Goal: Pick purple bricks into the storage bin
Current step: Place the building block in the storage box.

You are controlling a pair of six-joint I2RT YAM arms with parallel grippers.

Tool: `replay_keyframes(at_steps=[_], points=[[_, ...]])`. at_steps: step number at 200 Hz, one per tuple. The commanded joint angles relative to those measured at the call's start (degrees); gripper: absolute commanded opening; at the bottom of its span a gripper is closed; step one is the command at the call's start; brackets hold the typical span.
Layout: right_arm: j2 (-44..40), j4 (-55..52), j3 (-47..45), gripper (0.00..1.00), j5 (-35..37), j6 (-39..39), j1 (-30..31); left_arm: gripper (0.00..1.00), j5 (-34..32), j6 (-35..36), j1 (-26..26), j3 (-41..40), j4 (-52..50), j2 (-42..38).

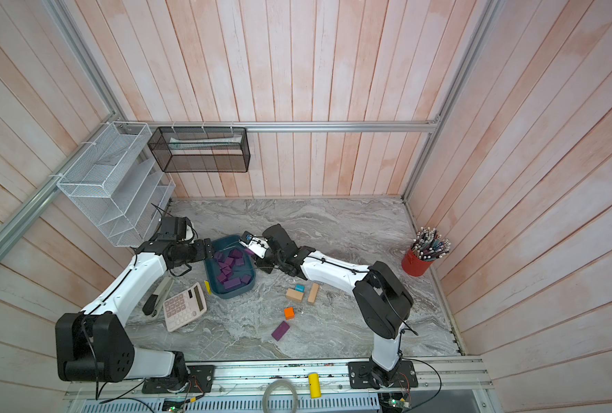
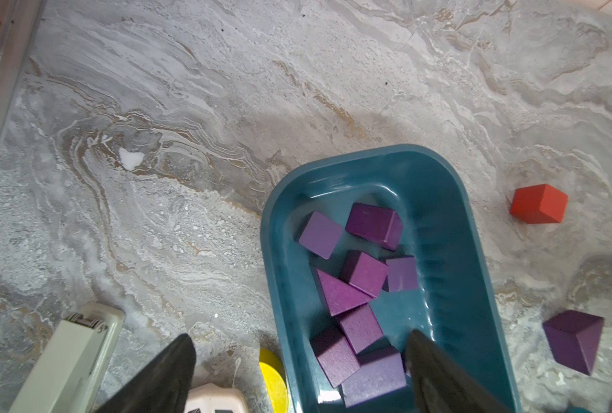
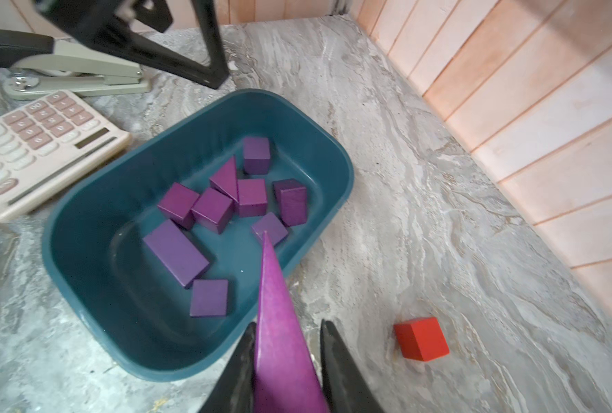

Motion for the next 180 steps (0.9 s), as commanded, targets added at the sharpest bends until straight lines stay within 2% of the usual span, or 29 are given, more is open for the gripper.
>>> replay_keyframes(at_steps=[1,63,180], points=[[1.3,-1.0,3.1,0.30,1.0,-1.3,2.1,0.93,-2.7,-0.5,0.8,-0.5,-0.5,0.6],[8.1,-4.4,8.4,0.30,0.4,-4.3,5.3,0.93,-2.9,-0.7,1.9,-0.2,-1.1,1.5],[16.4,-9.9,16.0,0.31,4.4,-10.0,6.3,0.93,-2.2,-0.5,1.9,-0.2,-1.3,2.0]])
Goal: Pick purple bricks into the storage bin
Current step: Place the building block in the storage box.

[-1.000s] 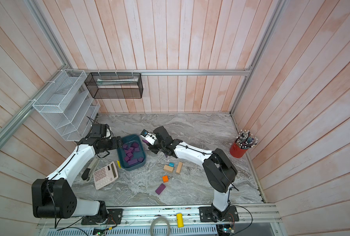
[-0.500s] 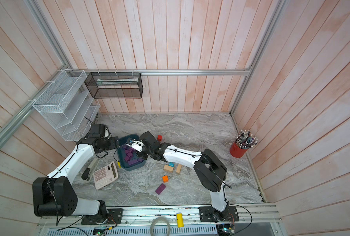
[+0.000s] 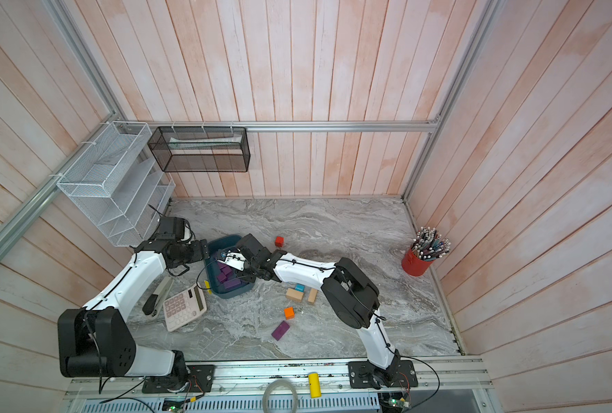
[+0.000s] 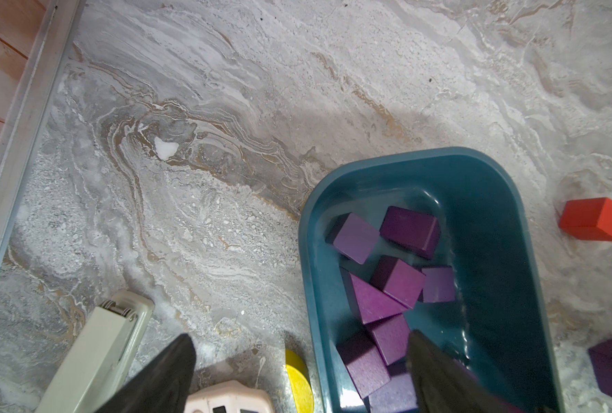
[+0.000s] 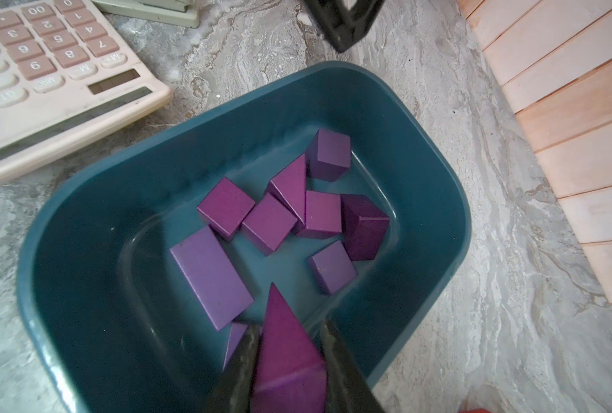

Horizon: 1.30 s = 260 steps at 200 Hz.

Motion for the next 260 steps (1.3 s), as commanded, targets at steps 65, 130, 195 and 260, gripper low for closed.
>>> replay_keyframes(at_steps=[65,130,195,260], points=[[4.7,-1.7,4.0,0.31,-1.0,-0.9,0.8,0.93,0.3,-0.2,0.3,0.1,-1.0,1.4],[7.2,1.2,4.3,0.31,-3.7,1.1,1.2,0.93,0.4,-0.1,0.3,0.0,-1.1,2.2],[8.7,2.0,4.3,0.31,-4.9,1.8,1.2,0.93,0.6,0.1,0.3,0.1,-1.2,2.7],[7.6,2.0,3.6,0.40,-4.8,2.0,1.3,0.94,0.7,0.1,0.3,0.1,-1.2,2.7]])
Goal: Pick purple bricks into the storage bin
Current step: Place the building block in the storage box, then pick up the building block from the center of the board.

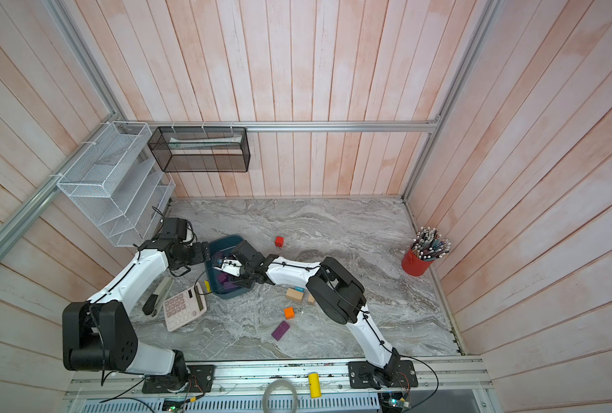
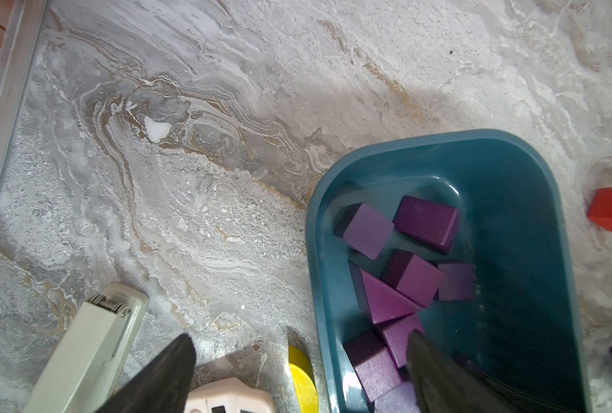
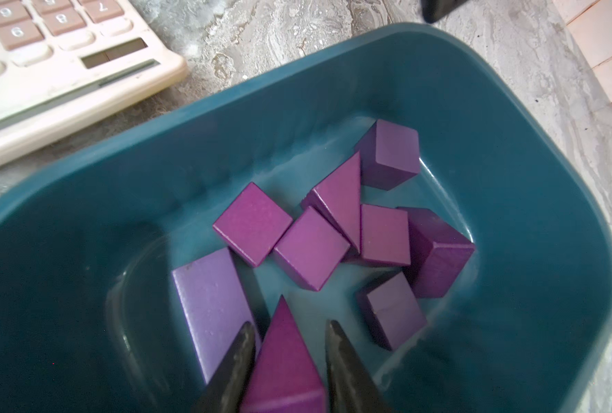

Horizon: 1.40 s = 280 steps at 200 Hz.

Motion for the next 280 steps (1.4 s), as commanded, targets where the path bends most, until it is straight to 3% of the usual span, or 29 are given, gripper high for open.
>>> replay_keyframes(at_steps=[1,25,129,214,280], points=[[0.1,-0.3,0.8,0.40,-1.0,0.7,0.5,0.94,0.7,0.1,0.3,0.1,-0.4,0.4],[-1.3,0.3,-0.1,0.44,-0.6,0.5,0.7,1.00,0.4,0.2,0.3,-0.1,-0.2,-0.2],[-12.2,4.3,-9.7,0.65,1.7,2.5,1.4,1.00,0.1,0.0,0.1,0.1,-0.2,-0.9],[-27.9,7.9,-25.4,0.66,6.9,8.3,1.4,1.00,0.4,0.7,-0.4,0.4,-0.7,-0.8],[-41.9,11.3,-39.3,0.66,11.2,18.0,-2.1,1.00,2.4,2.3,-4.6,-0.2,0.7,-3.9]])
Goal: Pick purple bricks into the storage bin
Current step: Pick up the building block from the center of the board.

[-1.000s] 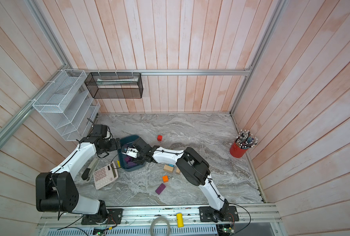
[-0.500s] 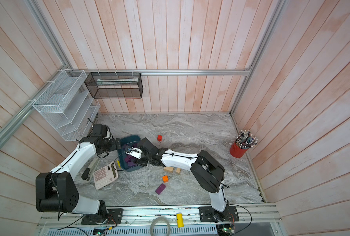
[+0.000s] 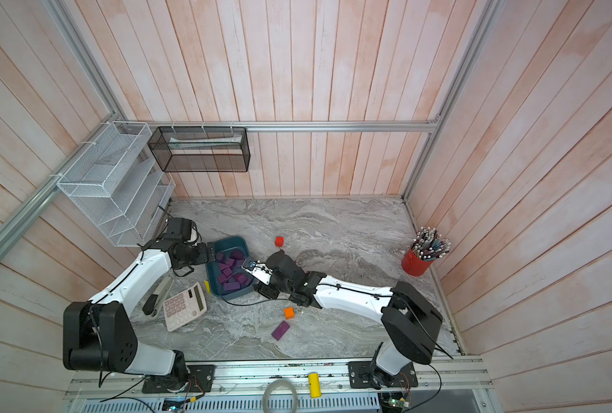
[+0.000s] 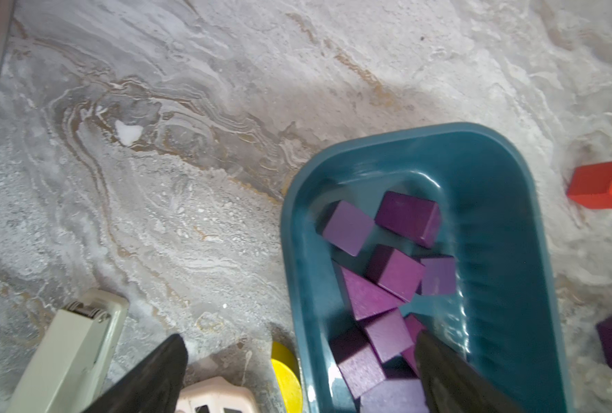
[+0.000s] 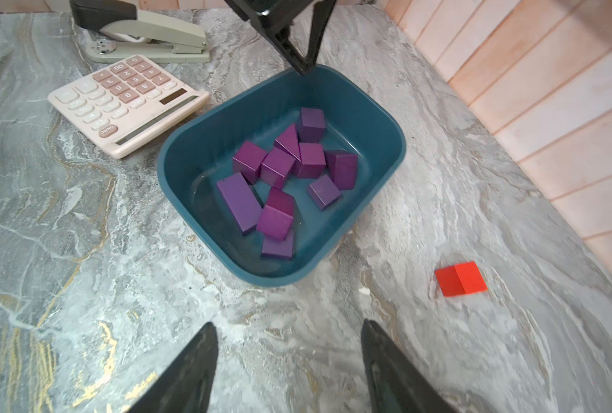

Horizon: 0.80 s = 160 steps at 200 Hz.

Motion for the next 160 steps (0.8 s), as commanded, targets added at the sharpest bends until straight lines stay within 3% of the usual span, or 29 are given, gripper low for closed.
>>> replay_keyframes(at_steps=[1,44,99,160], points=[[-3.9,2.9,-3.2,0.66,3.1,6.2,-2.4,1.00,1.7,1.5,-1.5,-0.3,0.8,-3.2],[-7.1,2.5,-7.0,0.65,6.8,16.2,-8.0,1.00,4.6,2.2,-5.5,-1.1,2.4,-6.0],[-8.1,-3.0,-7.9,0.64,12.7,30.9,-16.0,1.00,1.6,1.5,-14.0,2.3,-1.5,-4.9],[-11.5,-8.5,-11.5,0.61,9.0,42.4,-27.0,0.98,-2.2,-6.3,-27.9,8.9,-6.2,-0.1]])
